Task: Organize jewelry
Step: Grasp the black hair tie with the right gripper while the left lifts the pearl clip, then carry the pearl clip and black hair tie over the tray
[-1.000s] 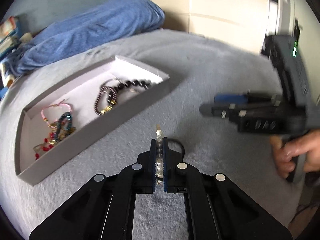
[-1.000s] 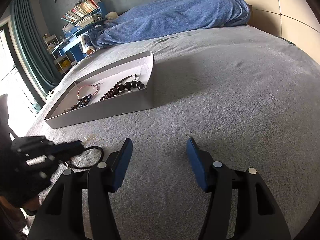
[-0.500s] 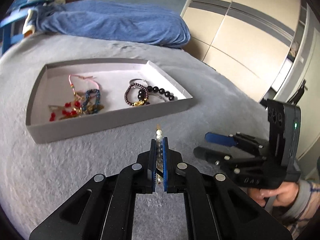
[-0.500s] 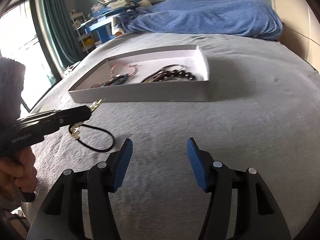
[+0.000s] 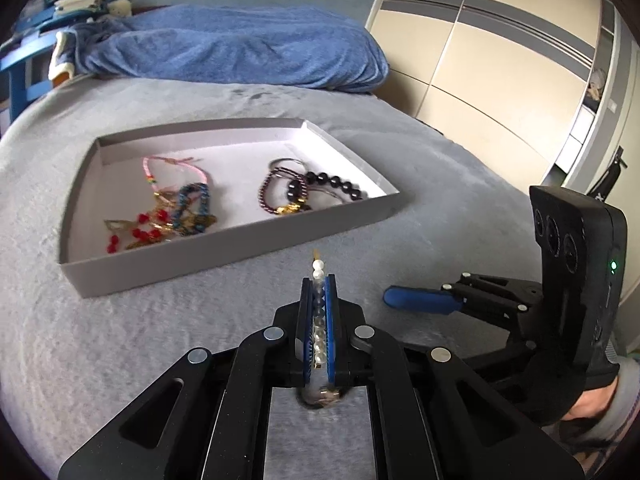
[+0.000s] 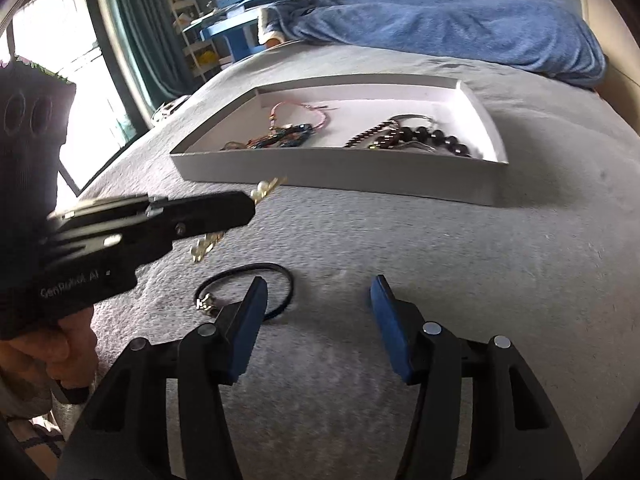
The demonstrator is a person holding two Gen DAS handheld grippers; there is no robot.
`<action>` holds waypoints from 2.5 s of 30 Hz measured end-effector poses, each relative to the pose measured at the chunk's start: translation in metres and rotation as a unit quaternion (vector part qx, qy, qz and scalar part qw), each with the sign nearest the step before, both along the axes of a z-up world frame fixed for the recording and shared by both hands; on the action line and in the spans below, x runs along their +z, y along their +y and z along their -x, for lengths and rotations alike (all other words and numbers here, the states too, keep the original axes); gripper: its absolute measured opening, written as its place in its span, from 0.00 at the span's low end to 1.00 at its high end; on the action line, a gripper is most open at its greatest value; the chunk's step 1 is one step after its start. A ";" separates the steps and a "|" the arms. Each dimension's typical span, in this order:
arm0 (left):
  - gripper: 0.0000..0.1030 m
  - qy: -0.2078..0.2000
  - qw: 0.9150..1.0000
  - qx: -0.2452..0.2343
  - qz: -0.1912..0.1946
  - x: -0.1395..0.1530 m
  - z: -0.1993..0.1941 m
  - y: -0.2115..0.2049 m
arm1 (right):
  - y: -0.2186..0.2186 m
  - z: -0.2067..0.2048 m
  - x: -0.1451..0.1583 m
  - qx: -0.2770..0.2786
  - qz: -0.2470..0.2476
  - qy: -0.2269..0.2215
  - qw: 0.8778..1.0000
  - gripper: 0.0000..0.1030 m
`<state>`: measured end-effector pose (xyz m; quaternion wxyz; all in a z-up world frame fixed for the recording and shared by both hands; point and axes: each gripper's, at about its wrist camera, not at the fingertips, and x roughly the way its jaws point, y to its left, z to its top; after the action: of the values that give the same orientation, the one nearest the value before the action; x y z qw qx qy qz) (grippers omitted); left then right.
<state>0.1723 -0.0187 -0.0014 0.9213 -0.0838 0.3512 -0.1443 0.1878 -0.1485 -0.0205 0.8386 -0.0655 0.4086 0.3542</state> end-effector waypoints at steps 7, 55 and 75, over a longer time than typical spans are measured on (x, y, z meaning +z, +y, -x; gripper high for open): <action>0.06 0.015 0.999 0.029 -0.024 -0.005 0.008 0.022 | 0.008 0.001 -0.003 0.011 0.017 -0.002 1.000 0.29; 0.06 -0.017 0.994 0.061 -0.094 0.022 0.023 0.036 | 0.000 -0.003 0.035 0.006 -0.028 -0.047 0.998 0.03; 0.06 0.004 0.993 0.084 -0.081 0.037 -0.072 0.051 | 0.018 -0.099 0.067 -0.053 -0.043 -0.055 0.996 0.03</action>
<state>0.2439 0.0324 0.0360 0.9327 -0.0384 0.3568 -0.0372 0.2864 -0.1308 0.0462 0.8795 -0.0270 0.3491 0.3222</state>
